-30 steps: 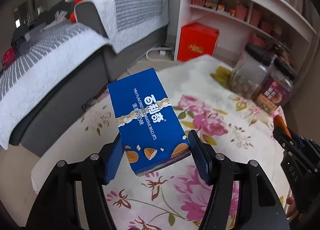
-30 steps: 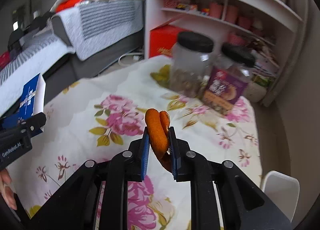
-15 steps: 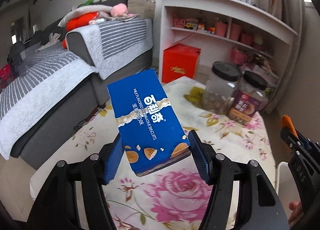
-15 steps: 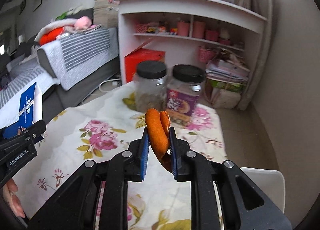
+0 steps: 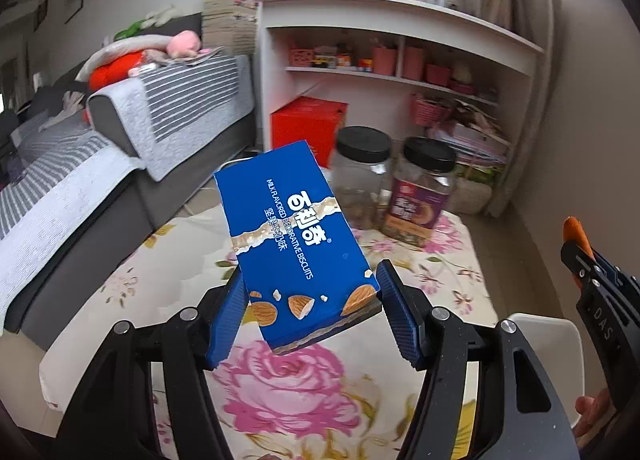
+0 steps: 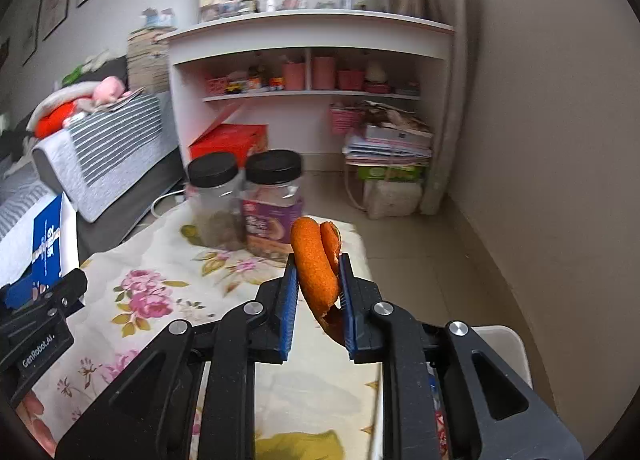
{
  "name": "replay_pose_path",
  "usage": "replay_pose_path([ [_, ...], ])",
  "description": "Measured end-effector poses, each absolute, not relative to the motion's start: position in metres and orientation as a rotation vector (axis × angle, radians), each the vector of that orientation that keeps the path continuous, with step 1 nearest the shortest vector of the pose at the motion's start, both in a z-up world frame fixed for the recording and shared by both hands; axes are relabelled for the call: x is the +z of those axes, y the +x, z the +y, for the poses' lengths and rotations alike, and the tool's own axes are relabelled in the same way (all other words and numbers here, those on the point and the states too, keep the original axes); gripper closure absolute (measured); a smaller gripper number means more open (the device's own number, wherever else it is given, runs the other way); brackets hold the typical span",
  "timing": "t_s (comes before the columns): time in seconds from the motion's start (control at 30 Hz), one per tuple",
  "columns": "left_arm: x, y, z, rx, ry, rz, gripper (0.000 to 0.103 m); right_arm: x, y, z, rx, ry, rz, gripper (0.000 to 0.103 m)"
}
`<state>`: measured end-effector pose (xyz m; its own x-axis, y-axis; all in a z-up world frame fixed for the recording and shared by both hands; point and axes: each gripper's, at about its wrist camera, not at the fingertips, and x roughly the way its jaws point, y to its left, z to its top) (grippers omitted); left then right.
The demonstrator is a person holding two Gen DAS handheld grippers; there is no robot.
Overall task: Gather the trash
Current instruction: 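Lift and carry the blue biscuit box and orange peel over the white bin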
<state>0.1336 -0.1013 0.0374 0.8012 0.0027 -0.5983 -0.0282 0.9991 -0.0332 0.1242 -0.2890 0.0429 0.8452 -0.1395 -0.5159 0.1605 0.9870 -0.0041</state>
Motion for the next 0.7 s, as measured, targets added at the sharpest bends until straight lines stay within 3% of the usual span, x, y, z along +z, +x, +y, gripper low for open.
replay_pose_path([
  [0.57, 0.038, 0.123, -0.212, -0.164, 0.041, 0.643, 0.04, 0.036, 0.083, -0.407, -0.391, 0.166, 0.558, 0.081],
  [0.63, 0.038, 0.121, -0.225, -0.186, 0.049, 0.644, 0.04, 0.036, 0.078, -0.42, -0.418, 0.183, 0.56, 0.062],
  [0.7, 0.039, 0.12, -0.242, -0.211, 0.056, 0.645, 0.04, 0.036, 0.069, -0.436, -0.468, 0.211, 0.544, 0.05],
])
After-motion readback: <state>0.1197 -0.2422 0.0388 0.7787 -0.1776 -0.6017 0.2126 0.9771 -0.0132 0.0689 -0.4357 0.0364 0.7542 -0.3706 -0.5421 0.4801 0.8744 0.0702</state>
